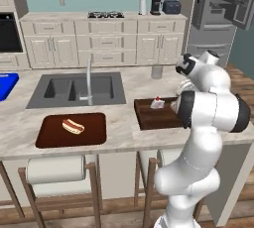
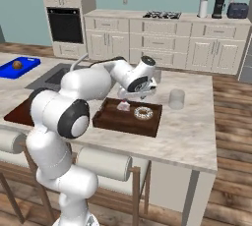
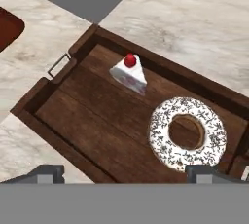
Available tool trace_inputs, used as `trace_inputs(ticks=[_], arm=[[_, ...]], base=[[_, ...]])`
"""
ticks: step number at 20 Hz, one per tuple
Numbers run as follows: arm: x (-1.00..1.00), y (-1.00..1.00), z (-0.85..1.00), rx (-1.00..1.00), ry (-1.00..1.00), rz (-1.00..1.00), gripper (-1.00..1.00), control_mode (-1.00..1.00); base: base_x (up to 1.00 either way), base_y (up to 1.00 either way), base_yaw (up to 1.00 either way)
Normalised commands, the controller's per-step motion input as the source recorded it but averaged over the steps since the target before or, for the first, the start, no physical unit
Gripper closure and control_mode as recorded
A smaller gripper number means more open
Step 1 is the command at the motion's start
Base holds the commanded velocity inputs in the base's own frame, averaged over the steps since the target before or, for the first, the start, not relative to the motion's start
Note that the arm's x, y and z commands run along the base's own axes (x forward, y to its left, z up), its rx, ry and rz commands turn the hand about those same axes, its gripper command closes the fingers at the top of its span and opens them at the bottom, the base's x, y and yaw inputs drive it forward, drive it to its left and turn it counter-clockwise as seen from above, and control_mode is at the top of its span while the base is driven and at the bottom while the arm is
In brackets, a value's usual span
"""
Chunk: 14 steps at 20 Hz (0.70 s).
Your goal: Take the cake and donut from the fridge and place them on the empty tray on the dining counter.
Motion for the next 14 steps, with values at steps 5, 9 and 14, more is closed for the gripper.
trace_inputs(ticks=[5, 9, 14], arm=[[-1.00, -0.01, 0.61, 0.00, -0.30, -0.12, -1.00, -1.00], [-1.00, 0.00, 0.31, 0.00, -0.56, -0.10, -1.00, -1.00], [-1.00, -0.09, 0.42, 0.00, -0.54, -0.09, -1.00, -1.00]], base=[[0.00, 0.00, 0.00], [0.00, 0.00, 0.00], [0.00, 0.00, 0.00]])
